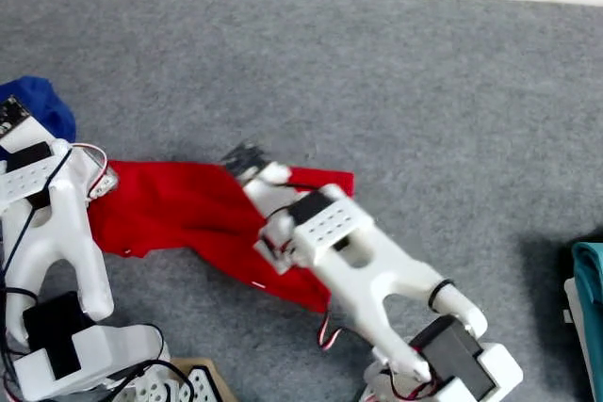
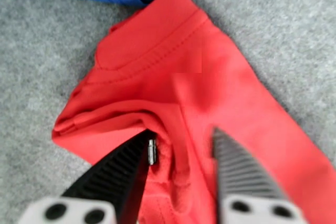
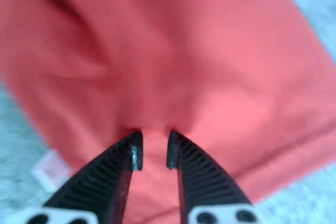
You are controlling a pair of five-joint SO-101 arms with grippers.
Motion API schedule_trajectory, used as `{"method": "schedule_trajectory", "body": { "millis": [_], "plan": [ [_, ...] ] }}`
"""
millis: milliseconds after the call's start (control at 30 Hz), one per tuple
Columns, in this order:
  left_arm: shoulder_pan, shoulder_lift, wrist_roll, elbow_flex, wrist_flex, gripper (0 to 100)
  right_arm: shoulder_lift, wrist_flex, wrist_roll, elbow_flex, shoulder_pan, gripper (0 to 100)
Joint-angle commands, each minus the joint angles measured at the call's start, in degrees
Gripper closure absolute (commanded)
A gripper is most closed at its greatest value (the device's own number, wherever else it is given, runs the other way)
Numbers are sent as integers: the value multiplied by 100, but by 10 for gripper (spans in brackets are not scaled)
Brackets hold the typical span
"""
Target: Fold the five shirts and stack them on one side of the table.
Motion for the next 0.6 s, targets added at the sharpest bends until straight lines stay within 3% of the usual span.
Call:
{"method": "schedule_trajectory", "body": {
  "millis": [0, 200, 433, 567],
  "plan": [
    [4, -31, 53, -145, 62, 649, -92, -66, 70, -505, -655, 993],
    [-585, -31, 756, 119, -352, 724, -40, -92, 79, -1270, -1332, 991],
    [-989, -31, 809, 514, -844, 870, 48, -936, 440, -1385, -2202, 991],
    [-1015, -31, 809, 655, -1046, 934, 505, -980, 563, -1393, -2334, 991]
  ]
}}
